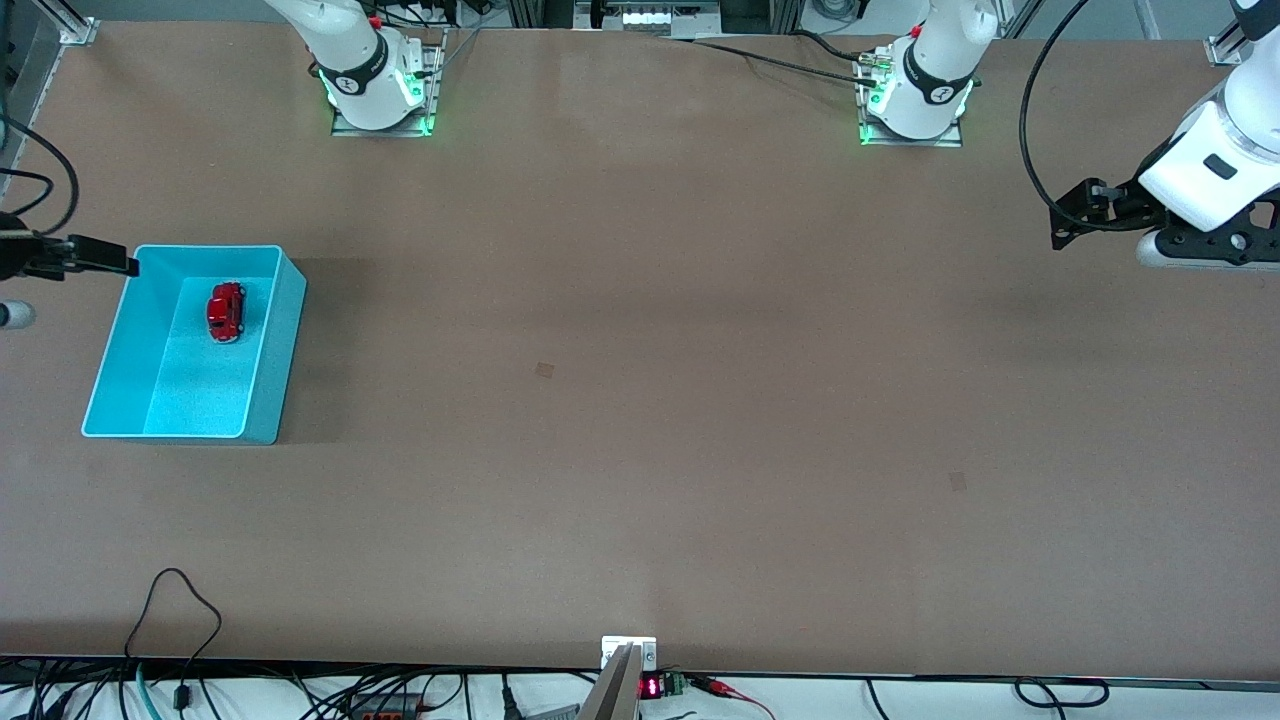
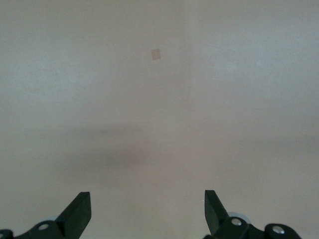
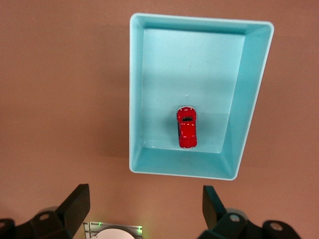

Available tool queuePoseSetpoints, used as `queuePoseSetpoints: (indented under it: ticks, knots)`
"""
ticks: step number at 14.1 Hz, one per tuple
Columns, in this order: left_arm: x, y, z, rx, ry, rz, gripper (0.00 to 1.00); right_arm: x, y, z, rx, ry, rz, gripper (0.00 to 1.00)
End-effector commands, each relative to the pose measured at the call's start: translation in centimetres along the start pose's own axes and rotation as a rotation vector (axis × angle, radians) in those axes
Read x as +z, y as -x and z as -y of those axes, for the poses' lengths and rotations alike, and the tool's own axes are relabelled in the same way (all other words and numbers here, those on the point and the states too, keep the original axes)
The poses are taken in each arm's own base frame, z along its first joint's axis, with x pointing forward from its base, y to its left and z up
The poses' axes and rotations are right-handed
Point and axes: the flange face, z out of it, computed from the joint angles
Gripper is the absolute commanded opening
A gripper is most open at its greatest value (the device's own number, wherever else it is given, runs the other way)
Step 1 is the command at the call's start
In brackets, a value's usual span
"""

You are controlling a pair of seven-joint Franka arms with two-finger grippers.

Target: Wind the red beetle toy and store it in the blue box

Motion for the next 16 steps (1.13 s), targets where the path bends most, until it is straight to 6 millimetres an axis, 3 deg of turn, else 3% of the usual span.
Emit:
queuePoseSetpoints:
  ticks: [1,3,6,9,16]
  knots:
    - [-0.5,-0.3,0.2,-0.004,0.011,0.002,1.00,-2.8,0.3,2.2,-0.038,0.018,-0.005,1.00]
    - [-0.5,-0.3,0.0,0.001,0.006,0.001,1.00,-4.5,0.5,3.7,-0.060,0.015,-0.006,1.00]
    - [-0.7,-0.4,0.0,-0.012,0.007,-0.005,1.00,-4.9,0.7,4.3,0.014,-0.019,-0.017,1.00]
    - [-0.6,-0.4,-0.3,-0.006,0.008,-0.005,1.00,-5.5,0.7,6.7,0.075,-0.024,-0.024,1.00]
    - [-0.7,-0.4,-0.2,-0.009,0.011,-0.005,1.00,-5.8,2.8,8.3,0.051,-0.026,0.002,1.00]
